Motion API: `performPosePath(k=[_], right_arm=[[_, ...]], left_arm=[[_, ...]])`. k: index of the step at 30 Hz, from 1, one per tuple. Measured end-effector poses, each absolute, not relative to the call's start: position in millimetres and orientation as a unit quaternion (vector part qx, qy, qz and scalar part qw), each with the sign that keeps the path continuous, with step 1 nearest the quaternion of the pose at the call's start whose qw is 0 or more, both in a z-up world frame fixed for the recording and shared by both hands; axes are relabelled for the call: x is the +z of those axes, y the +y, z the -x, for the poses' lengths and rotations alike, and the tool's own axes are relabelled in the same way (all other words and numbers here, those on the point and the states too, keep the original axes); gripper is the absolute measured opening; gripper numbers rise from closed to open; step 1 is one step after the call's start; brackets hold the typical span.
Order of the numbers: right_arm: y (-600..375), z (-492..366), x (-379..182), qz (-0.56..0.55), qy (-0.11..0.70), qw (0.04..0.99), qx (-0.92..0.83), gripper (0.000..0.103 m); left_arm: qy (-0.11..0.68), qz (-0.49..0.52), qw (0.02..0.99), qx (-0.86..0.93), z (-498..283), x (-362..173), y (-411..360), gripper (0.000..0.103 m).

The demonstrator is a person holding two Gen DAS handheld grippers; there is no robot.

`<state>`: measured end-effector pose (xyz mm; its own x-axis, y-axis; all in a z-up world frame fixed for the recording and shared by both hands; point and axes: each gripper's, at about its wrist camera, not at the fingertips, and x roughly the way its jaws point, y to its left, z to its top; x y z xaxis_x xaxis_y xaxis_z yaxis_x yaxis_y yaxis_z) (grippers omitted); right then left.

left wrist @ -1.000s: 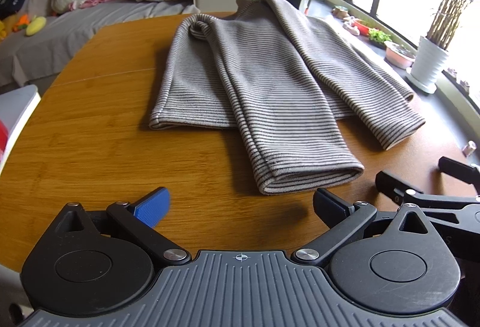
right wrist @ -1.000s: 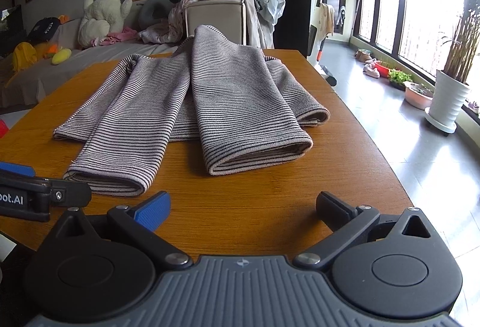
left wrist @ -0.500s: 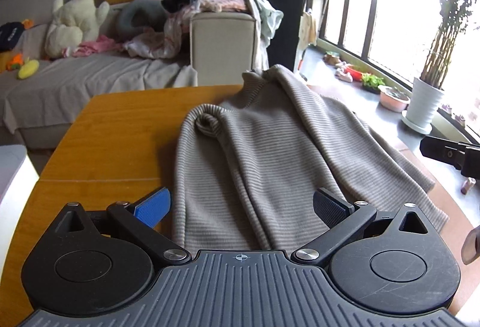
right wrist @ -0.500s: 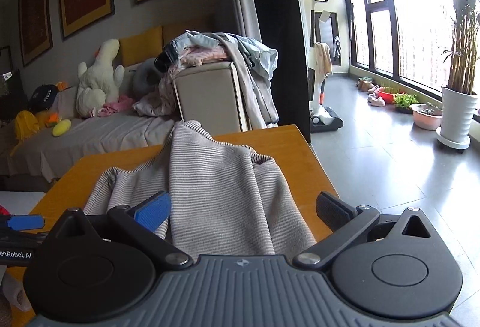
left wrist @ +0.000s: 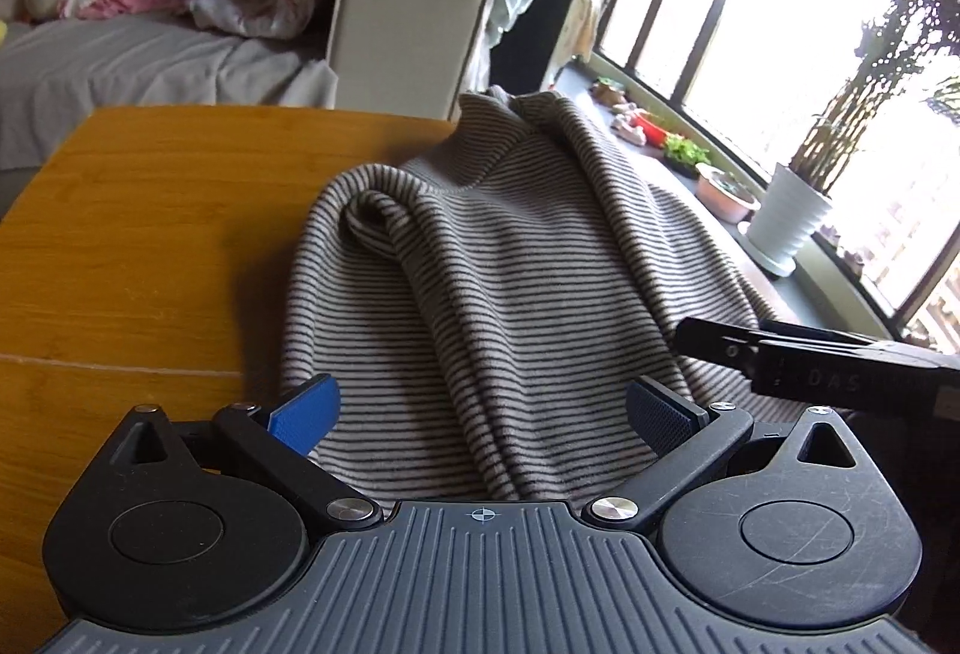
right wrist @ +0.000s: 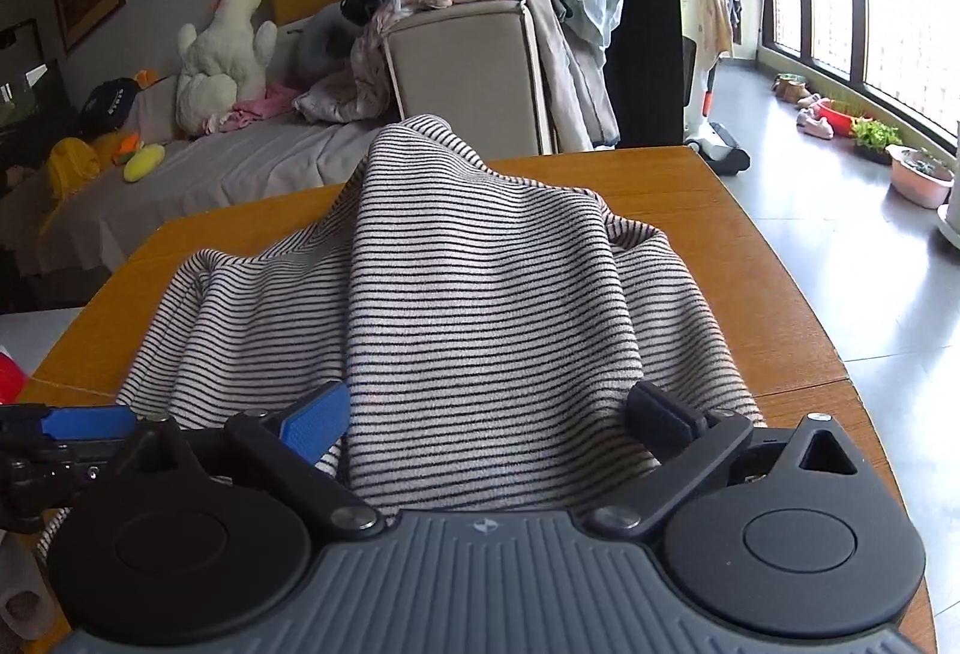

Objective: Fold clothes
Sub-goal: 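Move both grippers over the sweater toward its sleeve cuffs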

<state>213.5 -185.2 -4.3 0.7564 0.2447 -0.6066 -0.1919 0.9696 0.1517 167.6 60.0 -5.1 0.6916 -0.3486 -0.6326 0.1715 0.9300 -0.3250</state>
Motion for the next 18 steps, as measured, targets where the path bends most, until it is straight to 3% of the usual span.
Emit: performPosePath(k=[6,18], right_arm=[[-169.7,-188.3,-9.1,0.025,0.333,0.930,0.153,0.100],[-188.0,-79.1,-8.6,0.028,0.338,0.920,0.197,0.103]], left_arm=[[0.363,0.061,0.922,-0.122,-155.7,-8.7,41.9,0.103],[0.405,0.067,0.896,-0.168,-58.7,1.0,42.2,0.103]])
